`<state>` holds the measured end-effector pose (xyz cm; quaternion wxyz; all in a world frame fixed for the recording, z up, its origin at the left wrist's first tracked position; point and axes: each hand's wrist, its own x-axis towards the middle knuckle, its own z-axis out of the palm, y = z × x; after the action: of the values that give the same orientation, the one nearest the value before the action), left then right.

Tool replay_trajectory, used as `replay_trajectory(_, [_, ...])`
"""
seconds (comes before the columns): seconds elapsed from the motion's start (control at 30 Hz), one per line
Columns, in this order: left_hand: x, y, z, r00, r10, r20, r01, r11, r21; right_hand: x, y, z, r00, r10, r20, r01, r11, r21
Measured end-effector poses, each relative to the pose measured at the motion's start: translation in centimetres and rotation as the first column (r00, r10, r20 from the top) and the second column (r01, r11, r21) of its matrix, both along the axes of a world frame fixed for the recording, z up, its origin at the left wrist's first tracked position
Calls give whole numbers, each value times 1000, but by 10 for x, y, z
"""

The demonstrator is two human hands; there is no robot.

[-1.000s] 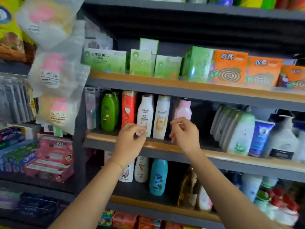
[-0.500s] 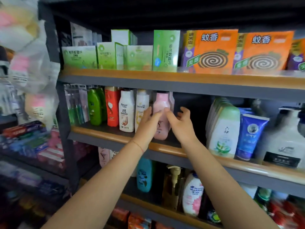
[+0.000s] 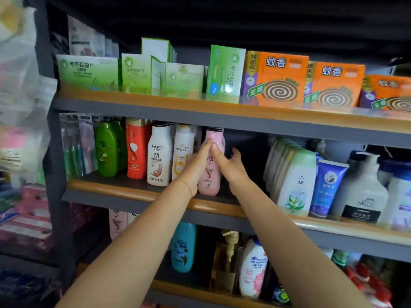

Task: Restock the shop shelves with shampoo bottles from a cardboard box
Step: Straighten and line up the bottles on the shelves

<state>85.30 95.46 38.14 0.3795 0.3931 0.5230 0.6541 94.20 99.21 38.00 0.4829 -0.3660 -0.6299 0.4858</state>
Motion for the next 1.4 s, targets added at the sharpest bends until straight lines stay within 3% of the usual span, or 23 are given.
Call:
replay_trajectory(0.2, [-5, 13, 0, 998, -39, 39, 41, 998, -46, -10, 12, 2, 996, 25, -84, -28, 999, -30])
replay_trajectory(0.4, [-6, 17, -1, 997, -52, -63, 51, 999, -7, -19, 24, 6, 988, 13, -152, -22, 998, -57])
replay_trajectory(0.6, [-19, 42, -13, 990, -141, 7, 141, 990, 1, -26, 34, 3, 976, 80, -203, -94, 994, -61])
replay_trajectory(0.73, [-25, 34, -8, 974, -226, 31, 223, 972, 73, -27, 40, 2, 969, 131, -209, -141, 990, -31])
replay_trajectory(0.93, [-23, 62, -19, 973, -225, 51, 225, 974, 10, -28, 47, 1, 970, 134, -202, -140, 990, -15])
replay_trajectory(1.4, [-25, 63, -15, 975, -209, 77, 206, 977, 51, -24, 51, -3, 968, 171, -184, -178, 984, -23])
